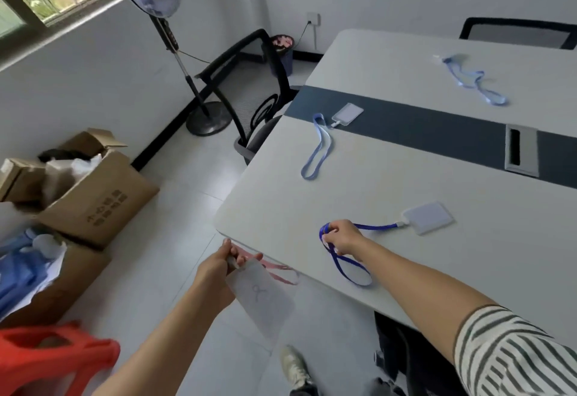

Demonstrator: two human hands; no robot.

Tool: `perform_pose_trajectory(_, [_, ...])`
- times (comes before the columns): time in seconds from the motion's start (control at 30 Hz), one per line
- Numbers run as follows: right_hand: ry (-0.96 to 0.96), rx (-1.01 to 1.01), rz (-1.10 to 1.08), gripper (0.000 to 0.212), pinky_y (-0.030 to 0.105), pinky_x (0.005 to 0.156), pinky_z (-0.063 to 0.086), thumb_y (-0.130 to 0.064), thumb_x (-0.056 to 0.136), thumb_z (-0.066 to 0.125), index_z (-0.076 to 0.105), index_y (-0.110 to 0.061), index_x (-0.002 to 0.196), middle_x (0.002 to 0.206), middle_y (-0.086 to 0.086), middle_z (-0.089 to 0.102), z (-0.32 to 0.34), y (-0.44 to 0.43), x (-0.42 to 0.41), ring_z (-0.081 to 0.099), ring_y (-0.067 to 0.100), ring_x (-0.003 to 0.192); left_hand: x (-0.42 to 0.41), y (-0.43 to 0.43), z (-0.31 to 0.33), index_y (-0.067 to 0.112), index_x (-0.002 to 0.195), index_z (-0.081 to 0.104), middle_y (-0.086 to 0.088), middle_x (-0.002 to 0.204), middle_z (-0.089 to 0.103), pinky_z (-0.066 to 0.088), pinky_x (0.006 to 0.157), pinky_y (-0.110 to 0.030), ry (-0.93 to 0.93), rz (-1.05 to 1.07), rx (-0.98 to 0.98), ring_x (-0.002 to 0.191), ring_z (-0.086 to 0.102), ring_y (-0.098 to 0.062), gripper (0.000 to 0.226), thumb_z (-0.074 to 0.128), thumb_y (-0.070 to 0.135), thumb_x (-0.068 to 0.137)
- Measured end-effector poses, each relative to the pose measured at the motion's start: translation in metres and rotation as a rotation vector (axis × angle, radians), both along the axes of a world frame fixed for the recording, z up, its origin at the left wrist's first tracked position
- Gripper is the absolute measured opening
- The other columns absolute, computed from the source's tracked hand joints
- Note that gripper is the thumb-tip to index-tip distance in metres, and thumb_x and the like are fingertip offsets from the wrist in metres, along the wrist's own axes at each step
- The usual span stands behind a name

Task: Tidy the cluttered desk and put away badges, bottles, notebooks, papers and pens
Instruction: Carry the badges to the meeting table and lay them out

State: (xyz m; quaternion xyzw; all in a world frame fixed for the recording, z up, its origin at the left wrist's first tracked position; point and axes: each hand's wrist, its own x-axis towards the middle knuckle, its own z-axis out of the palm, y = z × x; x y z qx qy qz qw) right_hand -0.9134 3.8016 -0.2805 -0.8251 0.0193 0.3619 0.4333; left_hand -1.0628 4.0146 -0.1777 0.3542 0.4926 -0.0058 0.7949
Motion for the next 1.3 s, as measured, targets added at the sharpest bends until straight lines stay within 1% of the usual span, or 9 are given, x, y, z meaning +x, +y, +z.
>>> perform_pose_trajectory(0.07, [-0.052, -0.015, 0.025, 0.013, 0.026, 0.06, 0.039, -0.009, 0.087, 0.061, 0.067, -0.019, 0.093, 0.082, 0.001, 0.058, 0.001, 0.014, 0.008, 0.049, 0.015, 0.063, 0.005, 0.017, 0.003, 0.01, 0.063, 0.044, -0.008, 0.042, 0.041, 0.052, 0.082, -0.05, 0.003, 0.007, 0.001, 0.066, 0.064, -0.031, 0.042, 0.047, 0.028, 0.101])
perform_pose_trajectory(0.27, [-0.187, -0.349, 0.109, 0.047, 0.028, 0.086, 0.047, -0.02, 0.087, 0.065, 0.056, -0.021, 0.133, 0.129, 0.007, 0.061, -0.006, -0.034, 0.058, 0.059, 0.023, 0.106, 0.038, 0.027, -0.001, 0.01, 0.065, 0.043, -0.008, 0.044, 0.044, 0.048, 0.073, -0.05, 0.03, -0.055, -0.047, 0.095, 0.065, -0.035, 0.042, 0.042, 0.028, 0.103])
perform_pose_trajectory(0.4, [-0.271, -0.767, 0.307, 0.06, 0.038, 0.1, 0.041, -0.016, 0.09, 0.052, 0.035, -0.029, 0.146, 0.147, 0.006, 0.037, -0.008, -0.102, 0.088, 0.036, 0.028, 0.133, 0.064, 0.023, -0.008, 0.011, 0.065, 0.043, -0.008, 0.045, 0.043, 0.049, 0.073, -0.05, 0.056, -0.102, -0.082, 0.095, 0.065, -0.034, 0.042, 0.043, 0.03, 0.102])
perform_pose_trajectory(0.53, [-0.149, -0.897, 0.412, 0.074, 0.039, 0.104, 0.038, -0.023, 0.078, 0.061, 0.028, -0.036, 0.143, 0.147, 0.003, 0.027, -0.021, -0.15, 0.12, 0.03, 0.027, 0.134, 0.106, 0.017, -0.017, 0.01, 0.064, 0.044, -0.008, 0.044, 0.043, 0.049, 0.074, -0.051, 0.109, -0.146, -0.054, 0.094, 0.065, -0.034, 0.043, 0.044, 0.03, 0.102])
perform_pose_trajectory(0.7, [-0.08, -0.873, 0.33, 0.053, 0.03, 0.078, 0.039, -0.05, 0.061, 0.074, 0.046, -0.031, 0.102, 0.11, -0.002, 0.052, -0.019, -0.17, 0.138, 0.051, 0.023, 0.104, 0.148, 0.007, -0.016, 0.01, 0.065, 0.045, -0.008, 0.044, 0.044, 0.05, 0.074, -0.051, 0.136, -0.208, -0.043, 0.092, 0.066, -0.035, 0.041, 0.045, 0.029, 0.102])
perform_pose_trajectory(0.8, [-0.041, -0.827, 0.242, 0.044, 0.028, 0.073, 0.038, -0.059, 0.071, 0.071, 0.051, -0.027, 0.094, 0.103, -0.004, 0.061, -0.023, -0.169, 0.141, 0.056, 0.021, 0.091, 0.166, 0.004, -0.014, 0.01, 0.065, 0.045, -0.008, 0.045, 0.044, 0.05, 0.076, -0.051, 0.122, -0.239, -0.046, 0.09, 0.066, -0.035, 0.041, 0.045, 0.029, 0.102])
perform_pose_trajectory(0.9, [-0.149, -0.714, 0.157, 0.023, 0.029, 0.069, 0.038, -0.045, 0.088, 0.058, 0.053, -0.023, 0.085, 0.103, 0.004, 0.065, -0.023, -0.147, 0.143, 0.056, 0.025, 0.086, 0.175, 0.006, -0.013, 0.01, 0.068, 0.047, -0.008, 0.046, 0.044, 0.051, 0.075, -0.05, 0.112, -0.289, -0.053, 0.087, 0.066, -0.034, 0.04, 0.043, 0.029, 0.102])
perform_pose_trajectory(1.07, [0.065, -0.177, -0.171, 0.017, 0.032, 0.062, 0.049, -0.013, 0.094, 0.044, 0.05, -0.01, 0.079, 0.082, 0.012, 0.054, 0.014, -0.083, 0.155, 0.056, 0.027, 0.073, 0.178, 0.018, -0.009, 0.01, 0.069, 0.048, -0.008, 0.046, 0.044, 0.05, 0.075, -0.047, 0.099, -0.364, -0.083, 0.086, 0.065, -0.034, 0.04, 0.042, 0.03, 0.103])
perform_pose_trajectory(1.3, [0.133, 0.223, -0.232, 0.035, 0.031, 0.065, 0.055, 0.01, 0.088, 0.055, 0.059, -0.01, 0.116, 0.093, 0.01, 0.065, 0.105, 0.013, 0.164, 0.064, 0.023, 0.079, 0.169, 0.074, -0.005, 0.009, 0.069, 0.049, -0.007, 0.045, 0.042, 0.051, 0.077, -0.048, 0.033, -0.421, -0.094, 0.082, 0.064, -0.035, 0.04, 0.043, 0.031, 0.102])
